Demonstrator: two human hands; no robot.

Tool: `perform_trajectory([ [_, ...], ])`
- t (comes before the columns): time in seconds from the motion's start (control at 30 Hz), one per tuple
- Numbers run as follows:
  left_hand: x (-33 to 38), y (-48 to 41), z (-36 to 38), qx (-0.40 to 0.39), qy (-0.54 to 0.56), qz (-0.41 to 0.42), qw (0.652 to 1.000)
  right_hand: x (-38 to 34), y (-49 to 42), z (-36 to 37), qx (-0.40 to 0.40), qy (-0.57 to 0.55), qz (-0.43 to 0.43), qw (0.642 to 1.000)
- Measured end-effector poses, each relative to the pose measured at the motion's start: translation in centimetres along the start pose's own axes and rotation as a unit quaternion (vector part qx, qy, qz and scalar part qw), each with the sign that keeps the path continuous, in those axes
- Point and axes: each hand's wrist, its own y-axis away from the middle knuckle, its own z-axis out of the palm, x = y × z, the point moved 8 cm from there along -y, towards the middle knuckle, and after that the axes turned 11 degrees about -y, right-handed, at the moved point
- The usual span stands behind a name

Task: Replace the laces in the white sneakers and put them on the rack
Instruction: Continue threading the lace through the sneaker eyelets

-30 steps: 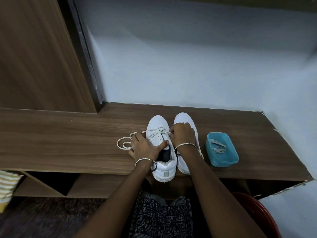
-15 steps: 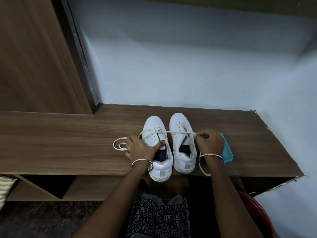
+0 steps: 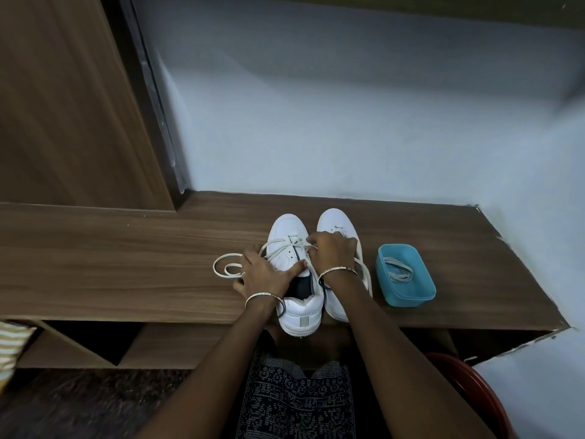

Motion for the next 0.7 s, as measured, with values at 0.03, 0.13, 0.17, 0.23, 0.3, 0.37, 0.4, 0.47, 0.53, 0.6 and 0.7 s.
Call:
perform_trajectory([
  [0.03,-0.1,-0.1,0.0,-0.004,0.004,0.0,1.0,0.3,-0.2,-0.1,0.011,-0.016,0.008,1.0],
  [0.13,-0.3,-0.2,0.0,-0.01,0.009,-0.003,1.0,2.0,0.0,-1.5,0.076,-0.11,0.024,0.991],
  [0.17,-0.4,-0.2,0.0,-0.011,0.012,-0.003,1.0,2.8,0.4,-2.2,0.105,-0.15,0.036,0.982],
  [0.23,-0.4,-0.1,0.0,-0.008,0.016,0.002,1.0,4.7,1.5,-4.0,0.172,-0.213,0.066,0.959],
  [0.3,-0.4,-0.1,-0.1,-0.004,0.011,0.003,1.0,6.6,2.7,-5.7,0.224,-0.285,0.102,0.927],
  [0.37,-0.2,0.0,-0.2,-0.006,0.008,0.002,1.0,8.1,3.9,-6.9,0.252,-0.351,0.126,0.893],
  [0.4,-0.2,0.0,-0.2,-0.008,0.006,0.002,1.0,8.5,4.4,-7.3,0.261,-0.37,0.127,0.882],
  [0.47,-0.3,-0.1,-0.3,-0.012,0.001,0.002,1.0,8.8,5.4,-7.8,0.275,-0.389,0.112,0.872],
  [0.53,0.0,-0.3,-0.3,-0.016,-0.019,0.016,1.0,8.5,5.7,-7.8,0.277,-0.371,0.084,0.882],
  [0.6,0.7,-0.5,-0.5,-0.01,-0.045,0.046,0.998,7.3,5.0,-7.3,0.262,-0.314,0.05,0.911],
  [0.7,2.2,-0.8,-0.7,-0.006,-0.075,0.1,0.992,4.4,2.8,-5.6,0.187,-0.228,-0.004,0.955],
])
